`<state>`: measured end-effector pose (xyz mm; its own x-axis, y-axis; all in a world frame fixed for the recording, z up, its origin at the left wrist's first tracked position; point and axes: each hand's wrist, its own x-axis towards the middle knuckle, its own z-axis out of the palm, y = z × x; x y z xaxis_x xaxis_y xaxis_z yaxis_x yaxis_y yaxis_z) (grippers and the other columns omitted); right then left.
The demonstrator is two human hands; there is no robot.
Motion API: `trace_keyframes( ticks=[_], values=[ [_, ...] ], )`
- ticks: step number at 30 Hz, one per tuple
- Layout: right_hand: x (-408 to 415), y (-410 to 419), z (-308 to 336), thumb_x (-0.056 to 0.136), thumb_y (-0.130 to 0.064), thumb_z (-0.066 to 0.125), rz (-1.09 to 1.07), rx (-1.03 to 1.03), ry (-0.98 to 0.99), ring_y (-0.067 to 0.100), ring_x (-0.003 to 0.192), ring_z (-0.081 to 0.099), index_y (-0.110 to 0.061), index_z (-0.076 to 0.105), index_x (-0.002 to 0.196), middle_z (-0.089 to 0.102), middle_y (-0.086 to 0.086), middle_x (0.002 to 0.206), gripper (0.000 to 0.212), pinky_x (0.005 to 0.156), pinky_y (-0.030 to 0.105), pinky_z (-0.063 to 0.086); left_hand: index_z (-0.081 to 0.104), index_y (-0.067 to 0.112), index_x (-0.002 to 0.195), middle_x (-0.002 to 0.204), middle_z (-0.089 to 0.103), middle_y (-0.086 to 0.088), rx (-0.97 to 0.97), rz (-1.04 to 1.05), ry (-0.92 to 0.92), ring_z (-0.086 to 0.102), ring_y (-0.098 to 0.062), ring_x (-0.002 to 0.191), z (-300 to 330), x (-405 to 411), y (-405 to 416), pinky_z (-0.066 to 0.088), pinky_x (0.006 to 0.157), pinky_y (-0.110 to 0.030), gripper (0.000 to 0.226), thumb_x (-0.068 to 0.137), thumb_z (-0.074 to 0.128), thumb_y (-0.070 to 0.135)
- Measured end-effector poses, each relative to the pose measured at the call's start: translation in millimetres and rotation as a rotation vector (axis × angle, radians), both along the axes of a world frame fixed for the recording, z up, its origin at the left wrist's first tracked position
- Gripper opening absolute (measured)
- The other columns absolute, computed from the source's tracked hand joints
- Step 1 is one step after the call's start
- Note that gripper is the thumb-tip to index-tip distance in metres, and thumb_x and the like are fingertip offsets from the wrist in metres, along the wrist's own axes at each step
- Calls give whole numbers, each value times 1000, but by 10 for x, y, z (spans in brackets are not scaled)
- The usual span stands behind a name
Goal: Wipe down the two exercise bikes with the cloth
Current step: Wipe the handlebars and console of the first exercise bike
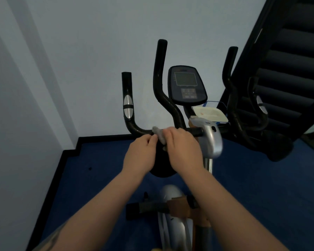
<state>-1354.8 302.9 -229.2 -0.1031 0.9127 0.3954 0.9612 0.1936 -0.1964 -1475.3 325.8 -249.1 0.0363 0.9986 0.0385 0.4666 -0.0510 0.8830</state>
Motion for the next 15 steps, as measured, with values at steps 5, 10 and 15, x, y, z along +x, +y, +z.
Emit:
trace_keyframes(
  ticks=[5, 10, 15],
  values=[
    [53, -111, -52, 101, -37, 31, -166, -38, 59, 16, 73, 48, -19, 48, 113, 53, 2, 97, 27, 60, 30, 35, 53, 20, 67, 71, 58, -1, 99, 52, 2, 55, -18, 67, -16, -1, -36, 43, 62, -37, 44, 103, 34, 36],
    [-61, 89, 47, 101, -26, 32, -182, -83, -79, 19, 81, 54, -16, 50, 109, 57, 3, 101, 22, 59, 30, 30, 45, 19, 60, 66, 53, -2, 85, 76, -51, 49, -20, 65, -15, 4, -38, 38, 61, -36, 46, 103, 35, 30],
    [43, -336, -91, 101, -41, 23, -181, -49, 218, 19, 73, 54, -20, 43, 106, 51, -1, 90, 29, 58, 32, 35, 58, 1, 76, 71, 59, -8, 65, 70, -93, 53, -21, 66, -45, 9, -48, 42, 62, -38, 48, 103, 34, 33]
  ],
)
